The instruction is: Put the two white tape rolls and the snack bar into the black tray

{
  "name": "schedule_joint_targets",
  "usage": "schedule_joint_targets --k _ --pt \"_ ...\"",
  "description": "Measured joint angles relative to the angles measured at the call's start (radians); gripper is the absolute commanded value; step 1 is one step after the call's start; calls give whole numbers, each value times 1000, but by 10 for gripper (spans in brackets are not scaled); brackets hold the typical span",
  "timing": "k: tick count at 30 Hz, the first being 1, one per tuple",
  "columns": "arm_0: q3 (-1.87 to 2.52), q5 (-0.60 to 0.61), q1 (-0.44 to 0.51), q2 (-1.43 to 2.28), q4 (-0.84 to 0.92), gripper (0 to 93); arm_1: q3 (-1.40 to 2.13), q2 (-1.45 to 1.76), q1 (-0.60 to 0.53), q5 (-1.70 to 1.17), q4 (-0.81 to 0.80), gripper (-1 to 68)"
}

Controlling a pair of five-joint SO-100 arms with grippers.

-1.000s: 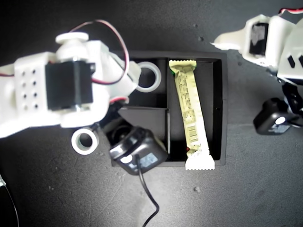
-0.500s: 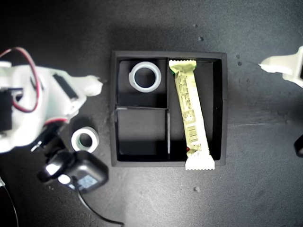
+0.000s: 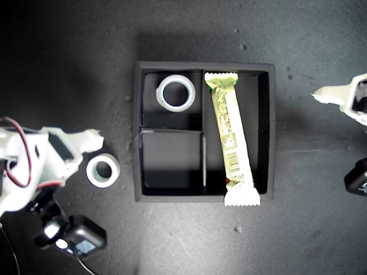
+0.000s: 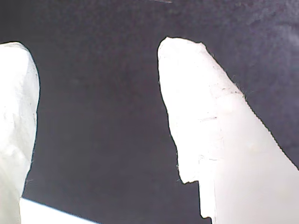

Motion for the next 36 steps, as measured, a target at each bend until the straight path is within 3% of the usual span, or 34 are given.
schedule_joint_targets --k 15,36 --pt "11 -160 184 -127 -133 187 127 67 -46 40 -66 154" --pt "11 -184 206 -281 -218 181 127 67 -61 40 -69 150"
